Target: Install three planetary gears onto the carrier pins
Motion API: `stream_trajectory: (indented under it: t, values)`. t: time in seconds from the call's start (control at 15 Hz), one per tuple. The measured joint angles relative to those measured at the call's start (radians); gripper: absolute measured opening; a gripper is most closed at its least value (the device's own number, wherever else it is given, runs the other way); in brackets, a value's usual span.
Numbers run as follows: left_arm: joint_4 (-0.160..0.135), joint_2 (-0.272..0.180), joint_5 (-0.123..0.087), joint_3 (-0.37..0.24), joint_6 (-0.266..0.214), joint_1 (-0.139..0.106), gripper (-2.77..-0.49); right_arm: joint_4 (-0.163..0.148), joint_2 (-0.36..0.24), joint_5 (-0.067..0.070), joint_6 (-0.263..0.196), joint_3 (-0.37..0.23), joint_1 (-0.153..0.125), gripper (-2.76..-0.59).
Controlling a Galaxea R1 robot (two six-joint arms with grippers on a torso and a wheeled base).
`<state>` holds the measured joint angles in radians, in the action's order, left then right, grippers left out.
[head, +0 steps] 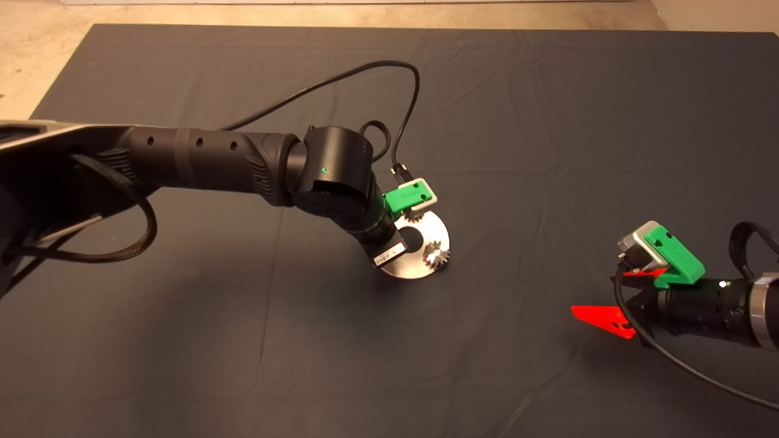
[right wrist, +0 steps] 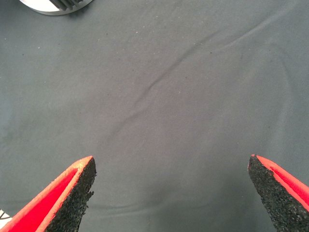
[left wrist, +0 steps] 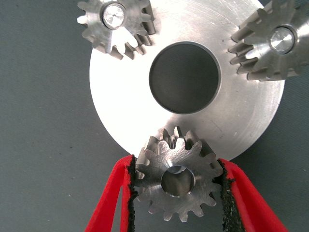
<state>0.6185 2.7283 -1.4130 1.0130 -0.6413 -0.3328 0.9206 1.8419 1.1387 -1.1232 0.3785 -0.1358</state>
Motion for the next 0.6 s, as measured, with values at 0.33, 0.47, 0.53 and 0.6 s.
stream_trajectory:
  t: [0.33, 0.47, 0.53, 0.6]
  values:
    - [0.007, 0.000, 0.000, 0.000, 0.002, 0.003, -2.38, 0.000, 0.000, 0.000, 0.000, 0.000, 0.000, -1.00]
    - [0.007, 0.000, 0.000, 0.001, 0.008, 0.003, -2.38, 0.000, 0.000, 0.000, 0.000, 0.000, 0.000, -1.00]
    - [0.008, 0.000, 0.000, 0.001, 0.008, 0.003, -2.38, 0.000, 0.000, 0.000, 0.000, 0.000, 0.000, -1.00]
    - [0.007, -0.004, 0.000, 0.001, 0.009, 0.003, -2.38, 0.000, 0.000, 0.000, 0.000, 0.000, 0.000, -1.00]
